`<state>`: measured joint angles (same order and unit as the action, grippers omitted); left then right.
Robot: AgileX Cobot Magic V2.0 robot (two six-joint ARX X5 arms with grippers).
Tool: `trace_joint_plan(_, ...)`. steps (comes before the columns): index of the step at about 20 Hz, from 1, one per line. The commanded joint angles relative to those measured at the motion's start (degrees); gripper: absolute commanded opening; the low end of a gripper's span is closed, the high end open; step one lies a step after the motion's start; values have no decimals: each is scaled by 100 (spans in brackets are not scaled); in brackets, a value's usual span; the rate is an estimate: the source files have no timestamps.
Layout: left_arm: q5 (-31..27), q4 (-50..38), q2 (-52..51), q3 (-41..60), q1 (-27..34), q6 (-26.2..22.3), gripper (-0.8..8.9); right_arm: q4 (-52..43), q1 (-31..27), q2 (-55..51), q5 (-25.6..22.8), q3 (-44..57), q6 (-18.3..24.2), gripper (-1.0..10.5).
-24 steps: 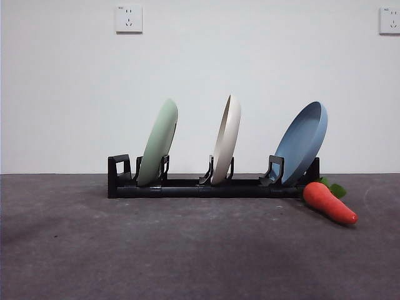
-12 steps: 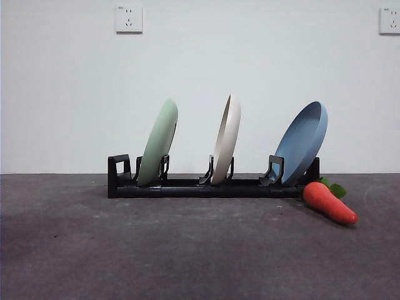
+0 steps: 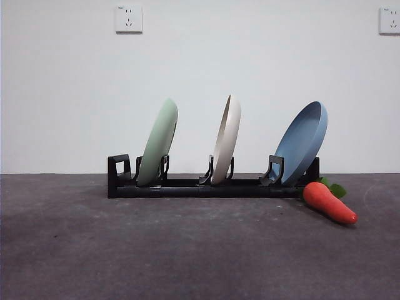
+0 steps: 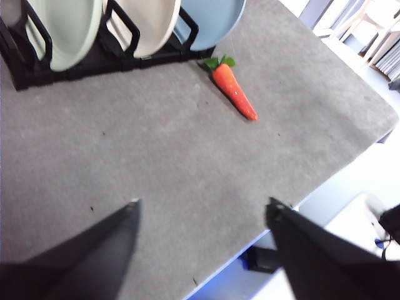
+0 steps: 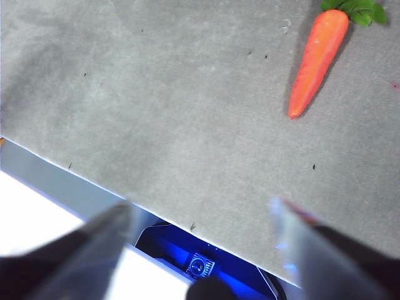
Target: Take the green plate from the plate rack,put the plate on the table,take the carrot from the table,put the carrot in the plate
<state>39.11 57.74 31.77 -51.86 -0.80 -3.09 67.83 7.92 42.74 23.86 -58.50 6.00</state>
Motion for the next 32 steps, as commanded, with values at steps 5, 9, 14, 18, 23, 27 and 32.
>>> trace_joint_plan(5,146,-1032,782,-267,-197,205,602,-11,13,2,9,-15,-59,690)
trace_joint_plan(9,-269,-1784,1930,-896,-649,271,601,-9,13,2,7,-15,-61,690)
trace_joint_plan(14,-1228,-2905,3523,-1696,-1349,289,593,-9,13,2,4,-15,-61,690)
trace_joint_plan(18,-1790,-3722,4701,-2201,-1602,258,593,4,11,2,0,-15,-63,690)
trace_joint_plan(23,-2247,-4640,5995,-2511,-1700,243,593,4,13,2,0,-15,-103,690)
trace_joint_plan(27,-2411,-5237,6708,-2529,-1744,245,593,4,13,2,-2,-15,-107,689)
trace_joint_plan(32,-2583,-5753,7239,-2529,-1840,245,583,4,13,2,-2,-15,-122,689)
